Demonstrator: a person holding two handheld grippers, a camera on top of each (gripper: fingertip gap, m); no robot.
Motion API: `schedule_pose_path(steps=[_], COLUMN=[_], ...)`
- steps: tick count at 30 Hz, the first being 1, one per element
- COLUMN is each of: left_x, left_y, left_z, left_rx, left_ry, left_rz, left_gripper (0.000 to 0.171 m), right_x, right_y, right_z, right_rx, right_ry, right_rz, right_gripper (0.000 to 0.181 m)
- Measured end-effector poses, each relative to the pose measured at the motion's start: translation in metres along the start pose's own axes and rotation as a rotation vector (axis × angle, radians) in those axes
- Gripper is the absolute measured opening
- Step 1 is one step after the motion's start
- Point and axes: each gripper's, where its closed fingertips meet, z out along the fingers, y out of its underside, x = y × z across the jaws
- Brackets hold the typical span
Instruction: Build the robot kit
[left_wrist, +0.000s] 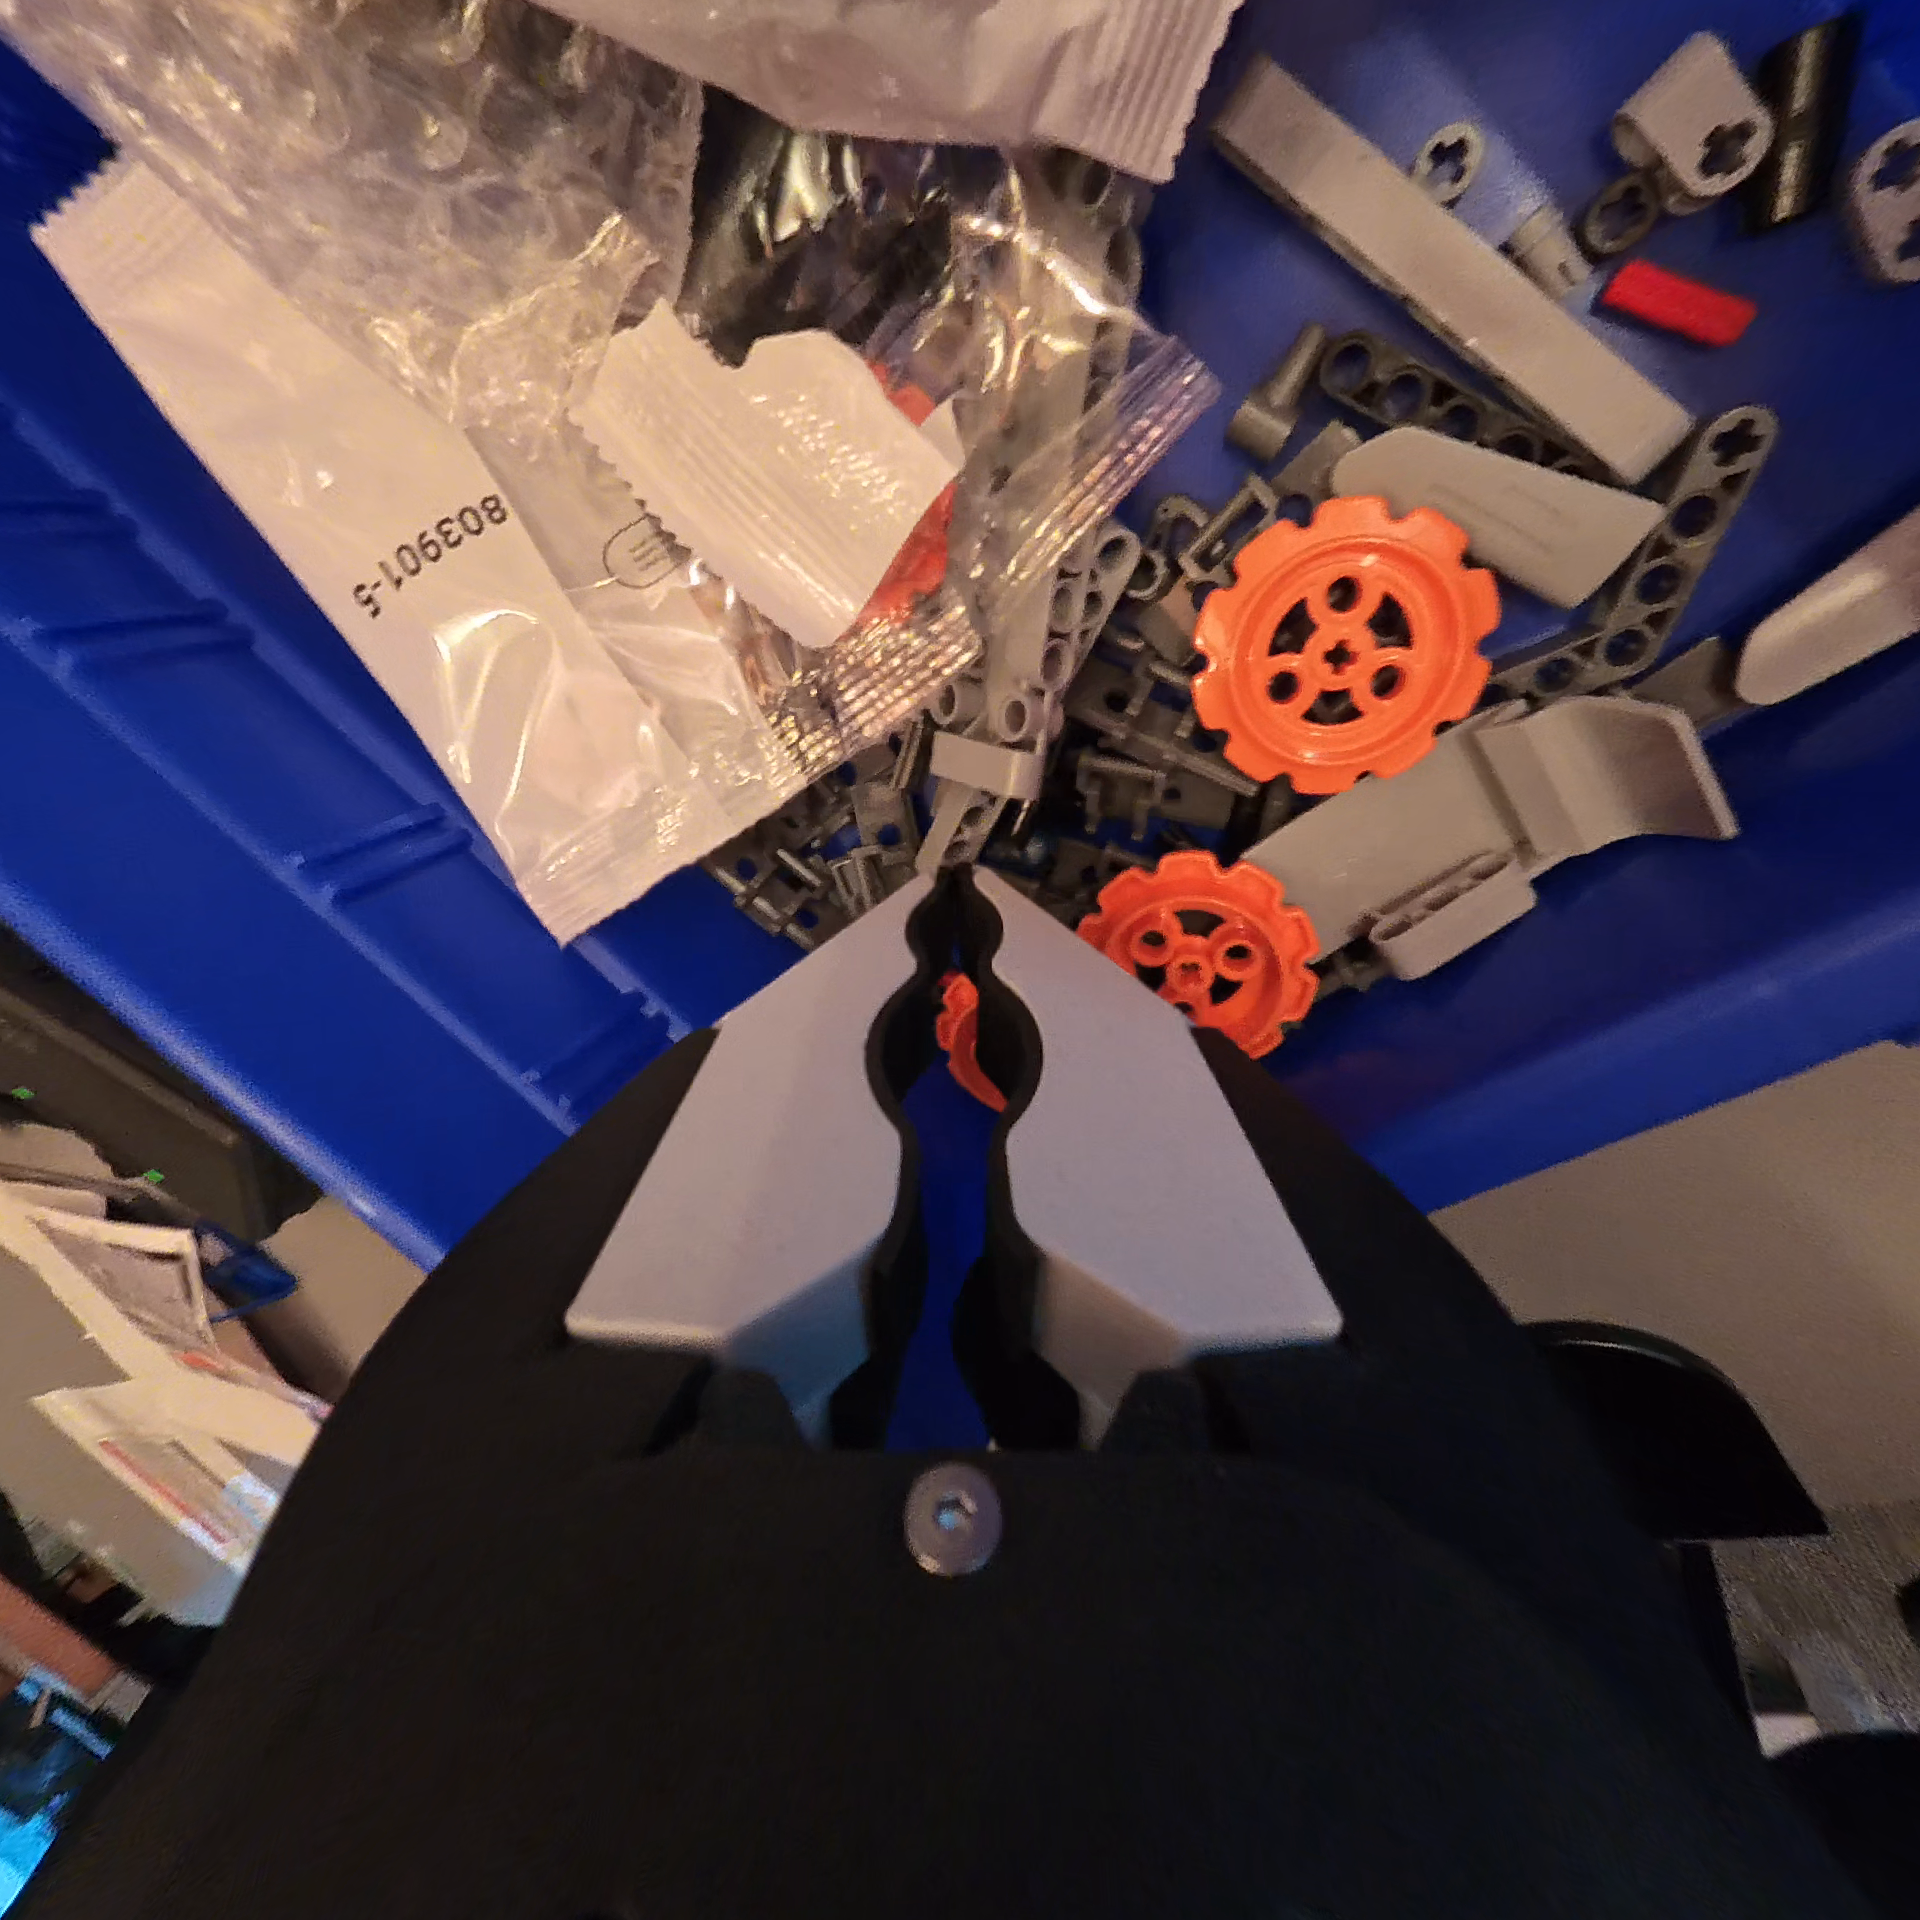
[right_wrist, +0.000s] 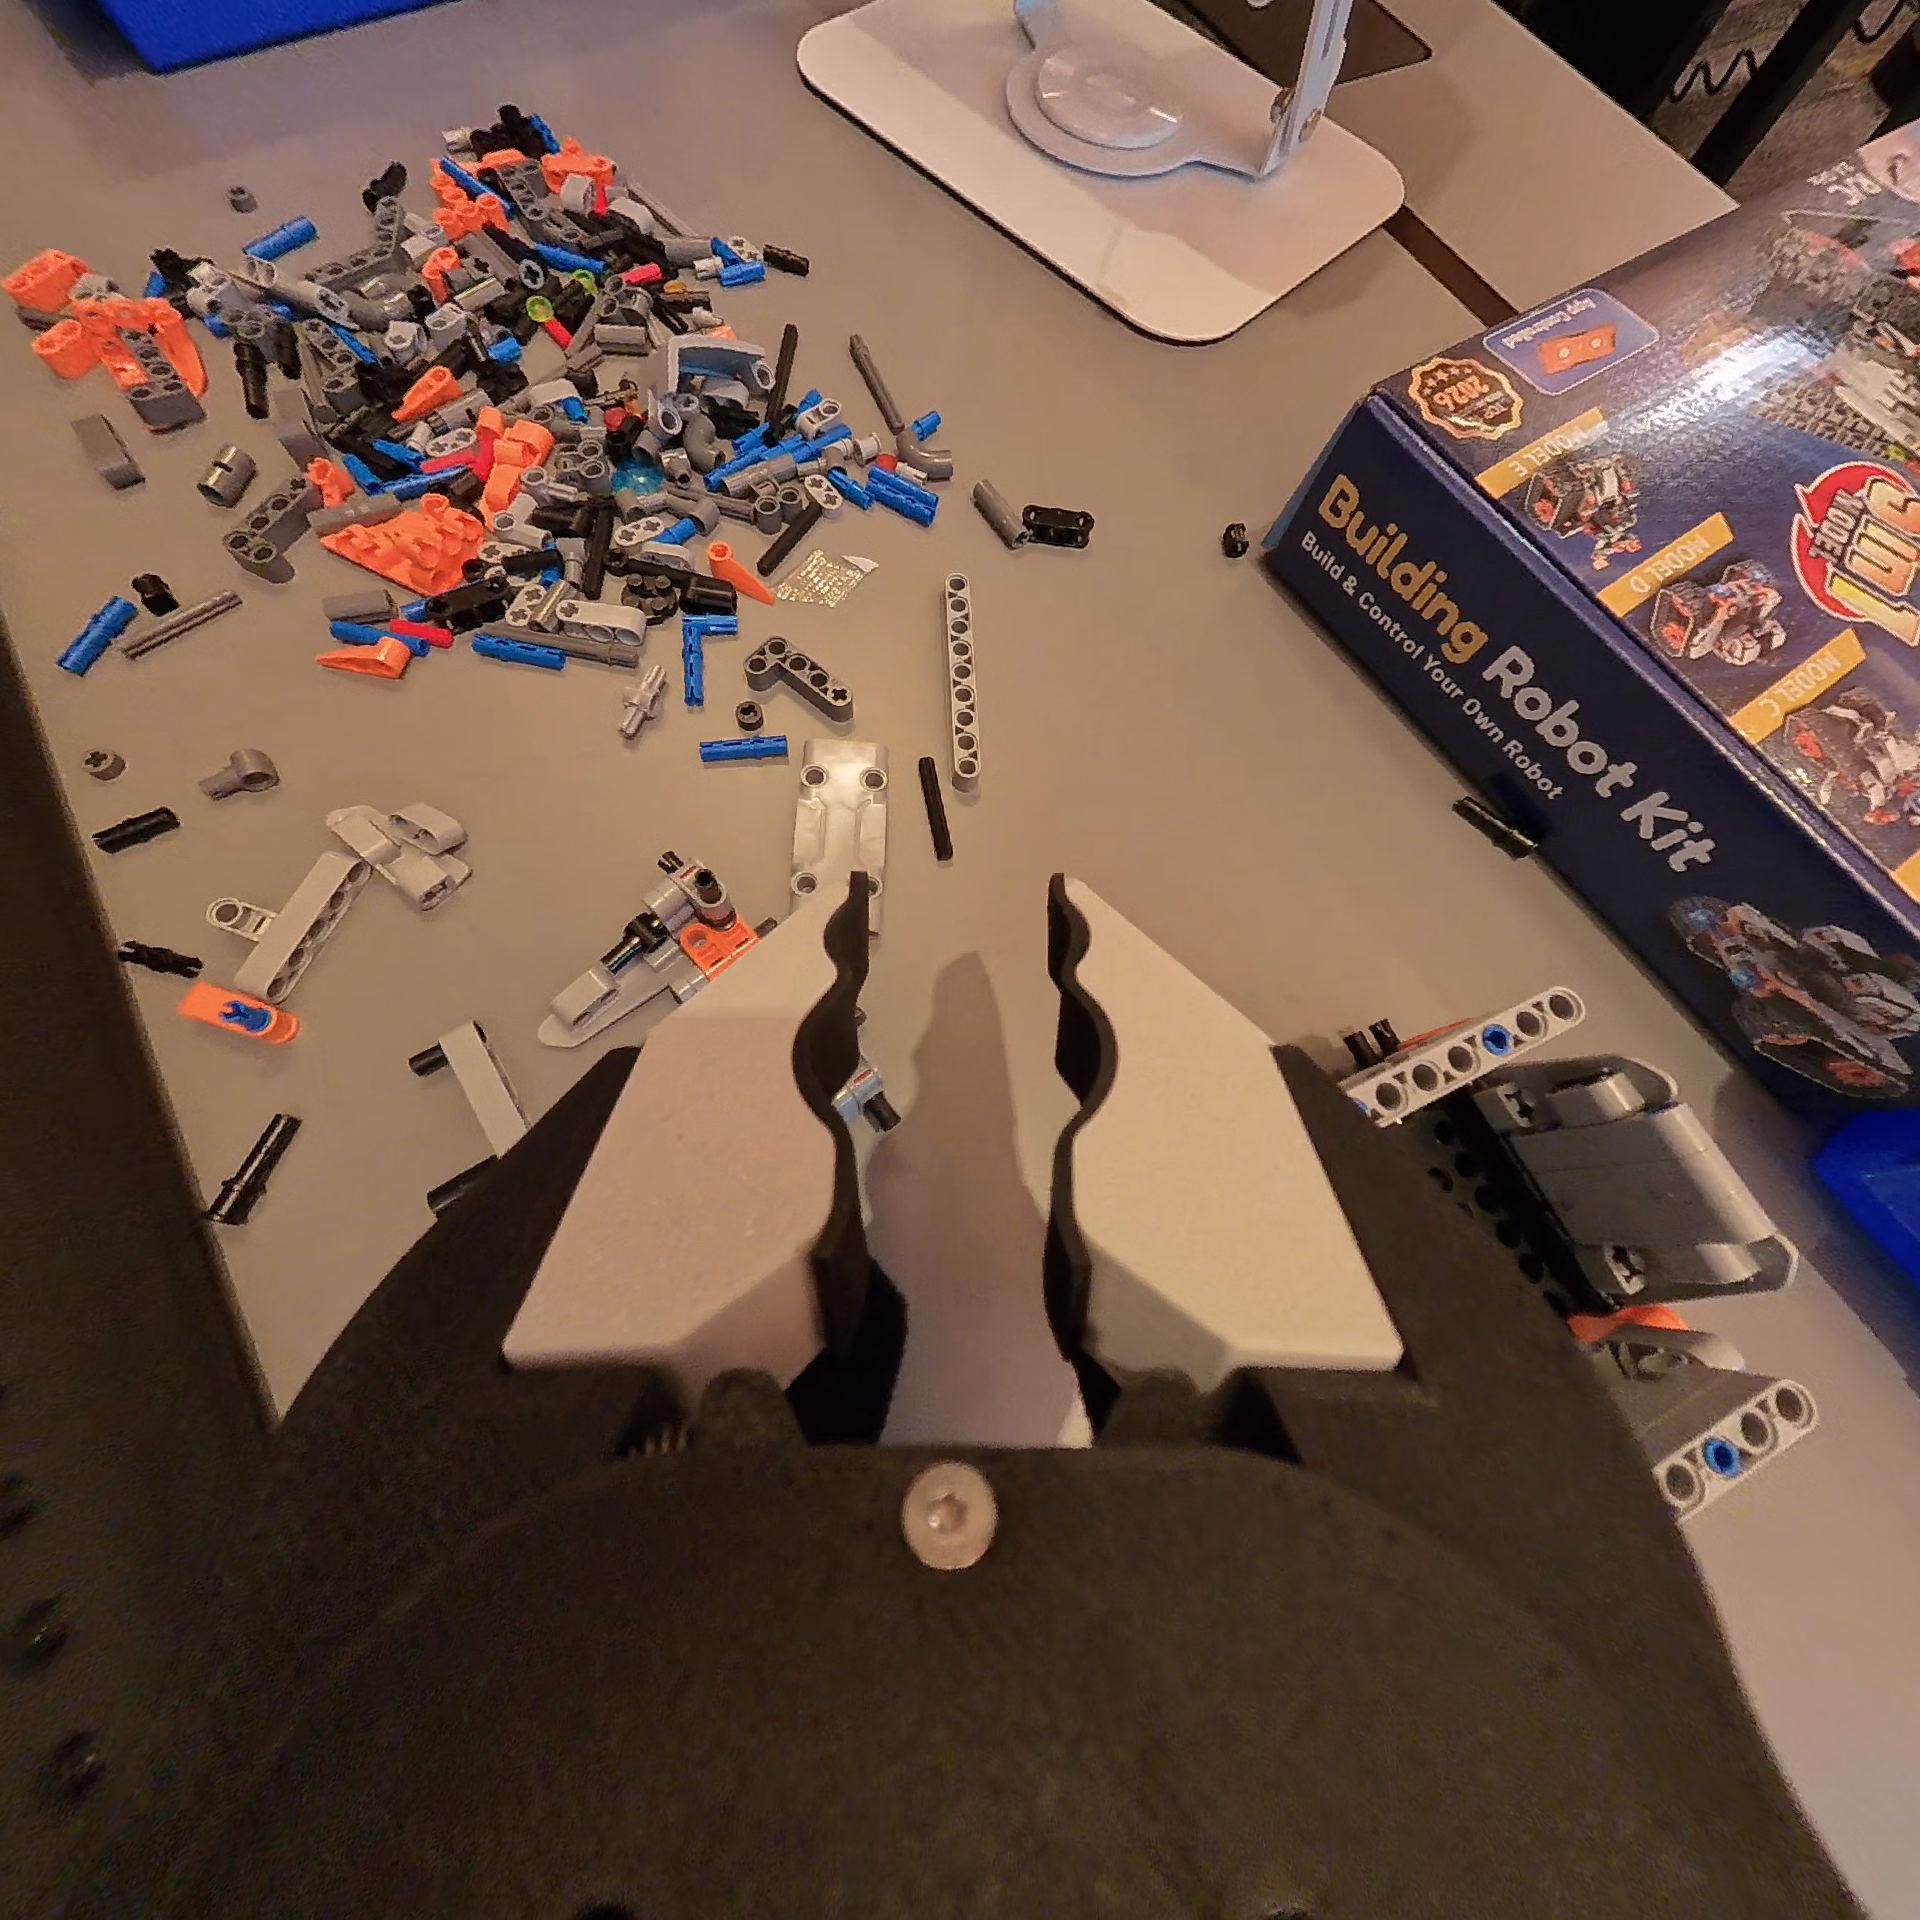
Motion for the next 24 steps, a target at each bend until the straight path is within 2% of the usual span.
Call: schedule_pose_path(steps=[4,7,12,18,24], left_x=[0.002,0.000,0.003,0.006,0.012], left_y=[0.003,0.000,-0.003,-0.002,0.000], left_z=[-0.001,0.000,0.008,0.003,-0.021], left_rx=[0.017,0.028,-0.006,0.000,0.120], left_ry=[0.000,-0.016,-0.002,-0.009,0.056], left_rz=[-0.015,-0.013,0.027,0.043,-0.032], left_gripper=[0.000,0.019,0.010,0.006,0.006], right_x=[-0.002,-0.002,-0.003,-0.002,-0.003], right_y=[-0.002,-0.002,-0.004,-0.003,-0.003], right_z=[-0.001,-0.001,-0.003,-0.004,-0.003], right_rx=[0.005,0.007,0.014,0.016,0.014], right_ry=[-0.003,-0.002,-0.001,0.002,-0.005], right_rz=[-0.008,-0.012,-0.015,-0.014,-0.015], right_gripper=[0.033,0.033,0.032,0.033,0.033])
